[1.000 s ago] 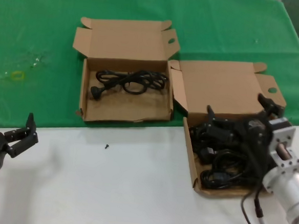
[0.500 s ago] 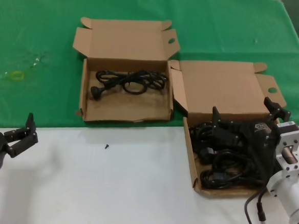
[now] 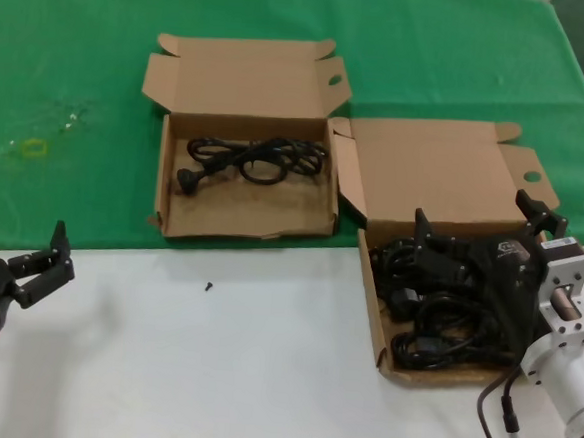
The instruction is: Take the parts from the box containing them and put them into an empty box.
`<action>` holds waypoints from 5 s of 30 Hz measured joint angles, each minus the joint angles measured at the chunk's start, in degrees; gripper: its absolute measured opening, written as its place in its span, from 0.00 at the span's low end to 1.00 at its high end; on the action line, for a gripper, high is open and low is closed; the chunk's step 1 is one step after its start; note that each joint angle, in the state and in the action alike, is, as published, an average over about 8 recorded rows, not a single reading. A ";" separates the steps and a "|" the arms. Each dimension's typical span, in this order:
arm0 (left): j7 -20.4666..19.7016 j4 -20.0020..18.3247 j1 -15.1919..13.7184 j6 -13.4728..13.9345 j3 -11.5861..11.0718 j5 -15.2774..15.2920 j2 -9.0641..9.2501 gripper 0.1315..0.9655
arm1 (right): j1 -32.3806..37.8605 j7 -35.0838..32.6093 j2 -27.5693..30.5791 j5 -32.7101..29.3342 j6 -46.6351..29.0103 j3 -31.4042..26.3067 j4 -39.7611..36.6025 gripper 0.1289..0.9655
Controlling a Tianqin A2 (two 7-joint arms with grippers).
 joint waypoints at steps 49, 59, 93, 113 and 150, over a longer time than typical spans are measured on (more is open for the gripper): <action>0.00 0.00 0.00 0.00 0.00 0.00 0.00 1.00 | 0.00 0.00 0.00 0.00 0.00 0.00 0.00 1.00; 0.00 0.00 0.00 0.00 0.00 0.00 0.00 1.00 | 0.00 0.00 0.00 0.00 0.00 0.00 0.00 1.00; 0.00 0.00 0.00 0.00 0.00 0.00 0.00 1.00 | 0.00 0.00 0.00 0.00 0.00 0.00 0.00 1.00; 0.00 0.00 0.00 0.00 0.00 0.00 0.00 1.00 | 0.00 0.00 0.00 0.00 0.00 0.00 0.00 1.00; 0.00 0.00 0.00 0.00 0.00 0.00 0.00 1.00 | 0.00 0.00 0.00 0.00 0.00 0.00 0.00 1.00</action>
